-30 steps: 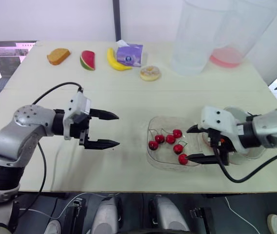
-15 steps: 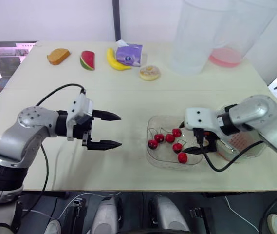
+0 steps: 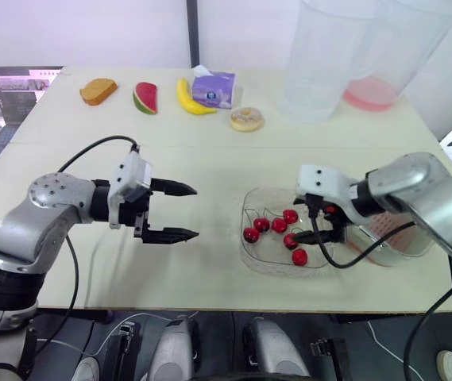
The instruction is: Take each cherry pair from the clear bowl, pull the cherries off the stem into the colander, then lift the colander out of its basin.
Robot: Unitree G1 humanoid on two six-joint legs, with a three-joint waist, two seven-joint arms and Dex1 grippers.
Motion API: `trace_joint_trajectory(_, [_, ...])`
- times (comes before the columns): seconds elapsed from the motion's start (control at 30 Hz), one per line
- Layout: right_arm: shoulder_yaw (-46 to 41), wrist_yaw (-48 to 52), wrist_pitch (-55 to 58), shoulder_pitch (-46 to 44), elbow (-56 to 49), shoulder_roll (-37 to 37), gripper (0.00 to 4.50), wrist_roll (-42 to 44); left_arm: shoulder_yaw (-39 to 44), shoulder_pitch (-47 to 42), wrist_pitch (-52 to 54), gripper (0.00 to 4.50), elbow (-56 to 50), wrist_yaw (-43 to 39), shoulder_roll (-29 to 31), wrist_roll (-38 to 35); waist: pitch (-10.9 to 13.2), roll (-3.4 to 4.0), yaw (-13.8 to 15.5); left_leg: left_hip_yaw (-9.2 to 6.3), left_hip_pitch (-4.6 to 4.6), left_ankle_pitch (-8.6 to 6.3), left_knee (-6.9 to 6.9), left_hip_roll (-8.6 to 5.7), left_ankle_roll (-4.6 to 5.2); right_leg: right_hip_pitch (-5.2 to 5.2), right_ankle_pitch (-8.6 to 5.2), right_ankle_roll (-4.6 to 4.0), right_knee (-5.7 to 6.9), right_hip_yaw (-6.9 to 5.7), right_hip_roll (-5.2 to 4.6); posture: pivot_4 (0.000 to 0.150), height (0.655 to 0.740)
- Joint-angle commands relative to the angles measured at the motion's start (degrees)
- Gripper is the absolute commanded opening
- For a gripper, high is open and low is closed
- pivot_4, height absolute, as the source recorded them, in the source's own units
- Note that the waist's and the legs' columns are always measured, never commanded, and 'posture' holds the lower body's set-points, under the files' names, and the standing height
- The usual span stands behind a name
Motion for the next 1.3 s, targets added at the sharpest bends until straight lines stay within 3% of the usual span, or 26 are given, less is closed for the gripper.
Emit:
trace_joint_trajectory(0.03, [-0.81, 3.05, -4.93, 0.27, -2.22, -2.81, 4.46, -1.34, 1.2, -0.43, -0.54, 4.5, -1.45, -0.02, 0.64, -0.12, 0.0, 0.0, -0.08, 0.0, 0.0, 0.0, 0.03, 0.0, 0.0, 0.0, 0.0, 0.0, 0.0, 0.0, 0.0, 0.15, 0.74])
trace_joint_trajectory(0.53, [2.32, 9.24, -17.02, 0.2, 4.26, -1.97, 4.46, -9.5, 1.13, 0.34, -0.74, 4.5, -1.92, 0.7, 0.53, 0.2, 0.0, 0.0, -0.15, 0.0, 0.02, 0.0, 0.11, 0.01, 0.01, 0.04, 0.0, 0.0, 0.03, 0.0, 0.03, 0.15, 0.74])
trace_joint_trajectory(0.63, [2.53, 10.46, -18.24, -0.19, 4.87, -1.59, 3.52, -10.93, 1.16, 0.39, -0.88, 4.5, -1.87, 0.69, 0.59, 0.28, 0.0, 0.0, -0.15, 0.0, 0.02, 0.0, 0.11, 0.01, 0.01, 0.04, 0.0, 0.0, 0.03, 0.0, 0.03, 0.15, 0.74])
trace_joint_trajectory(0.77, [2.87, 13.23, -20.81, -0.18, 4.29, -1.56, 1.54, -12.12, 1.14, 0.32, -1.19, 4.5, -1.5, 0.61, 0.65, 0.56, 0.0, 0.0, -0.14, 0.0, 0.02, 0.0, 0.11, 0.01, 0.01, 0.04, 0.0, 0.0, 0.04, 0.0, 0.03, 0.15, 0.74])
trace_joint_trajectory(1.3, [9.27, 20.1, -32.47, 0.57, 7.4, 0.8, 1.54, -23.21, 1.09, 0.53, -2.04, 4.5, -1.01, 0.86, 0.29, 1.44, 0.0, 0.0, -0.13, 0.0, 0.02, 0.0, 0.14, 0.01, 0.01, 0.04, 0.0, 0.0, 0.05, 0.0, 0.06, 0.15, 0.74])
